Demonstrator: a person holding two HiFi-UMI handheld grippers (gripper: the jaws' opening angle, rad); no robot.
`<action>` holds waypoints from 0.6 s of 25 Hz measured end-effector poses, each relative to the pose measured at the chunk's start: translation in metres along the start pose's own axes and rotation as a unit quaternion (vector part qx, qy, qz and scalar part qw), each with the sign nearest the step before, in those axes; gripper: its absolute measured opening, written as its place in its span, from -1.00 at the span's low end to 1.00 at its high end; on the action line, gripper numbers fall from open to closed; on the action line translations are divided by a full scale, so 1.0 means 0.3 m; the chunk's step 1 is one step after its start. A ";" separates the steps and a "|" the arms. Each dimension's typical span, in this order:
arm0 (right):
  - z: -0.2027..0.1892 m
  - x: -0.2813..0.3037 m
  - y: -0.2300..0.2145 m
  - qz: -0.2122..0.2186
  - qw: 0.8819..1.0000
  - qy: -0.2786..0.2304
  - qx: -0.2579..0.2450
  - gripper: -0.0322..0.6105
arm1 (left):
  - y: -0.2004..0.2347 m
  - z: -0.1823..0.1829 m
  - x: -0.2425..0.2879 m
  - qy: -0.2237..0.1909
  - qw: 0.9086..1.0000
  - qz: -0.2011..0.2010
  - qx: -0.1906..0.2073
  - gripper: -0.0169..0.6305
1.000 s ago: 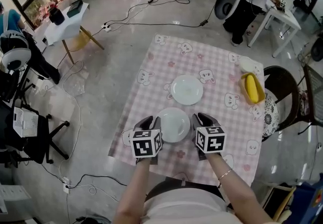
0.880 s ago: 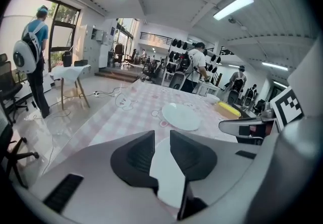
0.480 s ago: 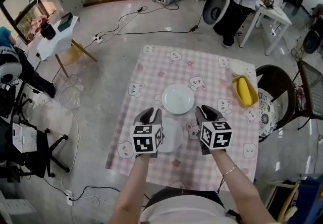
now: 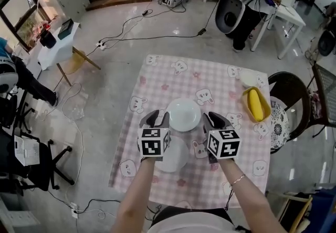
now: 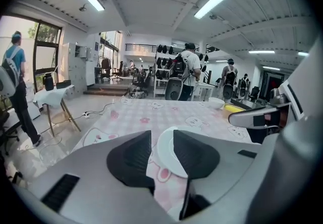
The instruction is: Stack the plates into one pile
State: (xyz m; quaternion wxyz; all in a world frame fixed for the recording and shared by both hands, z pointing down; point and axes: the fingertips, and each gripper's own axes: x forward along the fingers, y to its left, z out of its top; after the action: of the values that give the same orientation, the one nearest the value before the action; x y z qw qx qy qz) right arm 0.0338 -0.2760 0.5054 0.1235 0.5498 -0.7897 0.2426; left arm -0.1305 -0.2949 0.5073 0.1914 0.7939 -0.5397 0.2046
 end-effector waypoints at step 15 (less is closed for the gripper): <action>-0.041 0.092 -0.041 0.005 1.000 0.019 0.013 -0.61 | 0.008 -0.095 0.220 0.079 0.997 0.008 0.002 -0.46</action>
State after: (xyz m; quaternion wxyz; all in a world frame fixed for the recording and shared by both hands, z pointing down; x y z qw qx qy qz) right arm 0.0344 -0.2953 0.5317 0.1301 0.5423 -0.7870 0.2639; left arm -0.1141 -0.3322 0.5665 0.2301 0.7713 -0.5285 0.2699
